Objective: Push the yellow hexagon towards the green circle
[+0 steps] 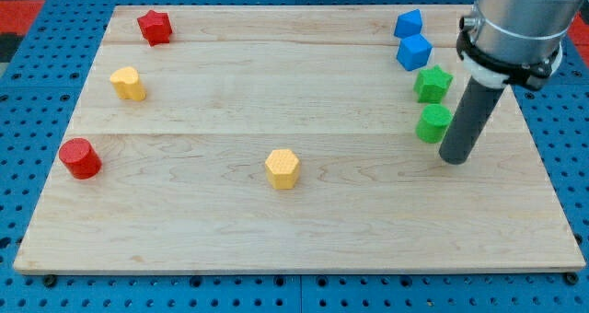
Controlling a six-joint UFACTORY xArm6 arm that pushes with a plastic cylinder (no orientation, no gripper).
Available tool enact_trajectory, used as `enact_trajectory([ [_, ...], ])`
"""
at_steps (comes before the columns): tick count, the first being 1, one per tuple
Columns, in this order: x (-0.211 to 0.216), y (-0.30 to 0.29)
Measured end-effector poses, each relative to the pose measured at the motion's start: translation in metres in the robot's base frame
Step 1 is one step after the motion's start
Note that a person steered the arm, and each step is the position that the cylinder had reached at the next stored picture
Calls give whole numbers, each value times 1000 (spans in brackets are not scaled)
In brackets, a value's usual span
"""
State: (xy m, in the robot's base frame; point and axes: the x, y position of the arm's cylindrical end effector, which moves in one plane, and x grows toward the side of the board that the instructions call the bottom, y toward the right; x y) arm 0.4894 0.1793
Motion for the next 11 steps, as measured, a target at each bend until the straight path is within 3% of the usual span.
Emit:
enact_trajectory([
  [2,-39,-16],
  [3,-7,-61],
  [4,53,-119],
  [5,75,-192],
  [6,39,-241],
  [7,12,-223],
  [8,24,-140],
  [11,14,-69],
])
